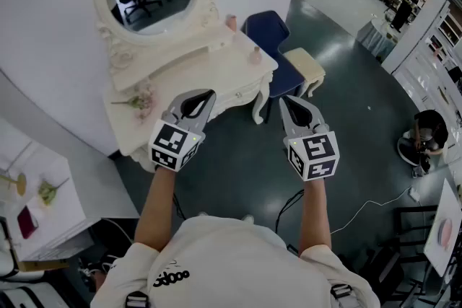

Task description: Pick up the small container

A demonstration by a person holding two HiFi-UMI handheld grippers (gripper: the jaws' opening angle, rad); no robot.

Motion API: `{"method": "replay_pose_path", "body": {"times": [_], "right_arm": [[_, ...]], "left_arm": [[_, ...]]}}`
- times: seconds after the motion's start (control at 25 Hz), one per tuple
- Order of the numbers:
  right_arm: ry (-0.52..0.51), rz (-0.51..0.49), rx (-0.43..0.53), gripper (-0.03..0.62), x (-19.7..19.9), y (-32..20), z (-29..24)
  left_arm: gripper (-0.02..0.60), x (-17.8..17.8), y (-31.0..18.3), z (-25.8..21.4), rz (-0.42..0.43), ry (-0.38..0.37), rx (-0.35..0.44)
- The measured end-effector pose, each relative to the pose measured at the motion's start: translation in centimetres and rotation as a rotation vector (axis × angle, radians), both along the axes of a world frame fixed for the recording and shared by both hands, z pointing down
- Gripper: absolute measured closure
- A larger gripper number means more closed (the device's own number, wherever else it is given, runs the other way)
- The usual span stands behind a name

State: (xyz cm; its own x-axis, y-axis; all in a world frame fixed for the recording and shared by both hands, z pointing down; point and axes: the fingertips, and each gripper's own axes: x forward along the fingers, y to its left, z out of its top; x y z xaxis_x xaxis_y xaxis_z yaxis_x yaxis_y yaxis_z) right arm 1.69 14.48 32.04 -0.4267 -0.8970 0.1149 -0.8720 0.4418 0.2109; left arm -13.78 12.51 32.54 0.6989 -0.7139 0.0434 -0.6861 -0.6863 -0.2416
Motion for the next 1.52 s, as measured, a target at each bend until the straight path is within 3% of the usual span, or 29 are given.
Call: {"method": "replay_pose_path", "body": {"times": [0.28, 0.56, 0.76, 0.96, 1.16, 1.52], "right_arm": [[-0.014, 0.003, 0.005, 0.592, 3.0, -1.0, 0.3], [-0.140, -0.067, 0.028, 0.592, 6.4, -1.0, 0.3], [-0.089, -0.066, -0.021, 0.592, 8.2, -2.3, 2.8], [-0.103, -0.047, -0.043, 0.592, 10.0, -5.0, 3.9], [-0.175, -0.047, -0.078, 0.592, 10.6, -9.8, 4.4], [-0.142, 0.017, -0.094, 0.592, 10.0, -22.4, 3.8]], "left_arm": [[0.565, 2.4, -1.0, 0.5, -0.022, 0.000, -0.009], [0.565, 5.4, -2.0, 1.8, -0.056, -0.019, -0.014], [0.565, 6.9, -3.4, 2.6, -0.078, -0.004, -0.035], [0.565, 8.5, -5.8, 3.6, -0.070, 0.005, -0.058], [0.565, 9.1, -10.9, 4.3, -0.055, 0.002, -0.049], [0.565, 8.8, -24.0, 4.2, -0.006, 0.002, -0.072]]}}
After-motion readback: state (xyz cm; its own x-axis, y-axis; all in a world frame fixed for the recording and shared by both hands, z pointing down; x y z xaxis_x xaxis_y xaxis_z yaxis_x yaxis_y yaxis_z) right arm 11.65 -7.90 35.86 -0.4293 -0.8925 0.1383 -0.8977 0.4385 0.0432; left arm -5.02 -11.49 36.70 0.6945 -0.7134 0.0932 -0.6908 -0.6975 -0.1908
